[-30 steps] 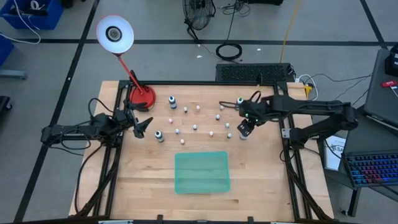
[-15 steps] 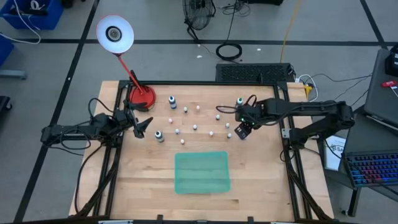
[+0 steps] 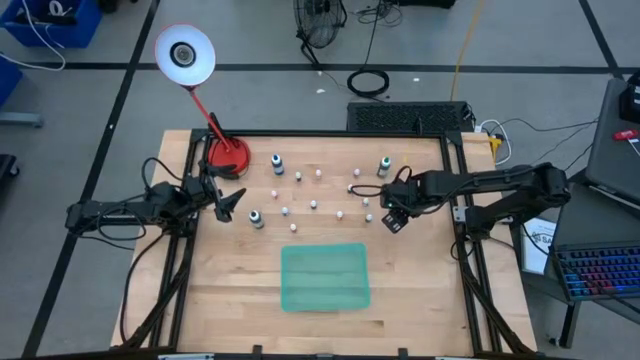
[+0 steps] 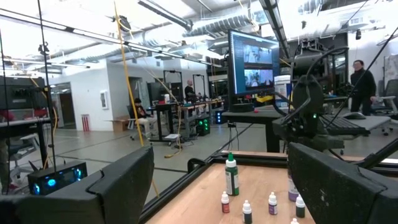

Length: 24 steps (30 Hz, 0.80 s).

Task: Pick & Place food coloring
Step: Put the small orange food coloring bottle into the blue bin

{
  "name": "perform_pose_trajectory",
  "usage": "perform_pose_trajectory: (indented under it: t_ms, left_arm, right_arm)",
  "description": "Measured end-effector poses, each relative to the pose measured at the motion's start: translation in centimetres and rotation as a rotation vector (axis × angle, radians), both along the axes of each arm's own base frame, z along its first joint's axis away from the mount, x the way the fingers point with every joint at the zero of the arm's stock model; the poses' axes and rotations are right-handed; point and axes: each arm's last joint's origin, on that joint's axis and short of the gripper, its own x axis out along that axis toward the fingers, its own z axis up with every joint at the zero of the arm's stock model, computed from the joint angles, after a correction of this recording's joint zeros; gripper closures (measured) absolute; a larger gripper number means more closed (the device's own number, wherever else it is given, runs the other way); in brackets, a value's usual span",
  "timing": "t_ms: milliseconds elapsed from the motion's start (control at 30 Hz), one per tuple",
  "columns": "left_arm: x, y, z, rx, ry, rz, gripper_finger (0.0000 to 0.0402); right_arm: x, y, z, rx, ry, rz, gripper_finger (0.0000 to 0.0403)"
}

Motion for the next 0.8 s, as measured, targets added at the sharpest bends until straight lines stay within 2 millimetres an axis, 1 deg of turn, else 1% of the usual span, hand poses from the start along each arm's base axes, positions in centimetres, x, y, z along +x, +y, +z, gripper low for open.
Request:
perform_pose_trajectory:
  t_ms: [67,200,367,500,600,633,700,800]
  left_arm:
    - [0.0,0.0,0.0,0.000,0.000,0.000,0.0036]
    - [0.0,0.0,0.0,0.000,0.000,0.000,0.0036]
    - [0.0,0.0,0.0,0.000,0.000,0.000,0.0036]
    - [0.0,0.0,0.0,0.000,0.001,0.000,0.0036]
    - [0.0,0.0,0.0,0.000,0.000,0.000,0.0036]
    - [0.0,0.0,0.0,0.000,0.000,0.000,0.0036]
    - [0.0,0.0,0.0,0.000,0.000,0.000,0.0036]
    - [0.0,0.0,0.0,0.000,0.000,0.000,0.0036]
  right_arm:
    - [0.0,0.0,-0.4,0.006,-0.007,0.008,0.0195]
    - [0.0,0.1,-0.5,0.038,-0.014,0.011,0.0195]
    - [0.0,0.4,-0.3,0.137,-0.034,-0.008,0.0195]
    - [0.0,1.5,-0.3,0.255,-0.038,-0.001,0.0195]
    - [0.3,2.7,-0.2,0.307,-0.065,0.045,0.0195]
    - [0.6,3.1,-0.2,0.315,-0.091,0.068,0.0195]
    - [1.6,3.9,0.1,0.313,-0.199,0.137,0.0195]
    - [3.7,5.1,1.0,0.296,-0.445,0.290,0.0195]
